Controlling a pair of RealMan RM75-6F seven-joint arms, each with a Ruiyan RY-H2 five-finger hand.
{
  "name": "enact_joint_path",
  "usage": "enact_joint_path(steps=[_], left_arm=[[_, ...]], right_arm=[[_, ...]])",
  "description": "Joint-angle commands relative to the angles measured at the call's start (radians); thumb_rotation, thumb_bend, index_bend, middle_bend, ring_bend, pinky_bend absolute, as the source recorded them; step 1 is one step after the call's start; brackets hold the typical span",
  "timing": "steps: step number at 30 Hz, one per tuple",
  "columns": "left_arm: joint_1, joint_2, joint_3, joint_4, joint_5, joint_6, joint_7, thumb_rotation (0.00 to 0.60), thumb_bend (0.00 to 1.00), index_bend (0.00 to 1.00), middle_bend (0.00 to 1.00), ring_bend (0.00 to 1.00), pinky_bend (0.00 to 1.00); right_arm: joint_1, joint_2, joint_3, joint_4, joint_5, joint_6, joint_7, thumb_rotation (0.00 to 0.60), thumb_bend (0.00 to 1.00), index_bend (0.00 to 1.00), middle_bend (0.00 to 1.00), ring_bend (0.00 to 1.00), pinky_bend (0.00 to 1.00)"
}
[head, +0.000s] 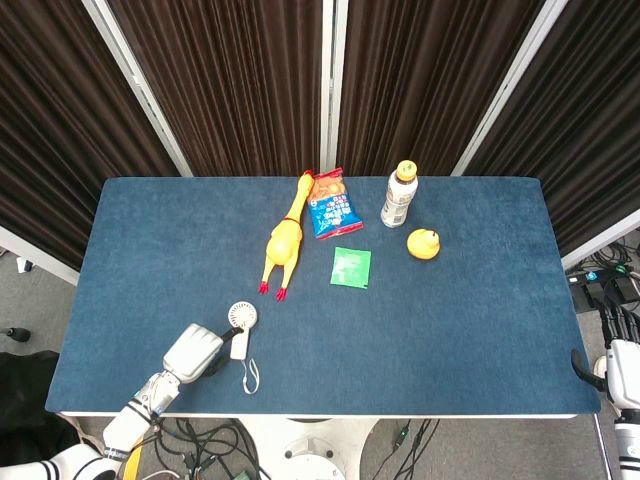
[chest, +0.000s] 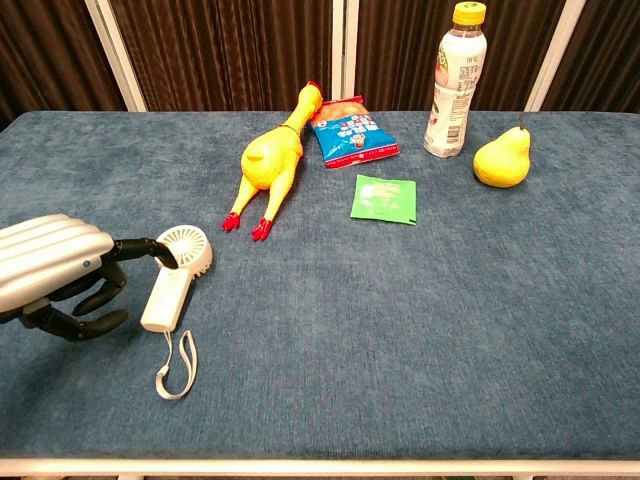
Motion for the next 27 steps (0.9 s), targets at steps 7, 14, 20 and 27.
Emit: enact_joint_path(steps=[7, 14, 20, 27], left_arm=[[-0.002, -0.004, 0.004, 0.005, -0.009, 0.006, -0.001, 0.6, 0.41, 0.22, 0.79, 0.82, 0.78], [-0.004, -0.008, 0.011, 0.012, -0.017, 0.003, -0.013, 0.6, 0.41, 0.22, 0.79, 0.82, 0.78], [-0.006, -0.012, 0.012, 0.018, -0.021, 0.005, -0.015, 0.6, 0.41, 0.22, 0.79, 0.82, 0.78], [-0.006, -0.016, 0.017, 0.025, -0.044, -0.013, -0.042, 0.6, 0.41, 0.22, 0.79, 0.82, 0.78]], right_arm=[[0.0, -0.001, -0.001, 0.0, 0.001, -0.001, -0.003, 0.6, 0.3, 0.0, 0.0, 0.0, 0.0], [-0.001, -0.003, -0.002, 0.004, 0.0, -0.001, -0.002, 0.6, 0.3, 0.0, 0.0, 0.0, 0.0], [0.0, -0.003, -0.002, 0.002, 0.004, -0.007, -0.007, 0.6, 0.3, 0.0, 0.0, 0.0, 0.0], [0.002, -0.004, -0.003, 0.004, 0.005, -0.011, -0.007, 0.6, 0.3, 0.0, 0.0, 0.0, 0.0]])
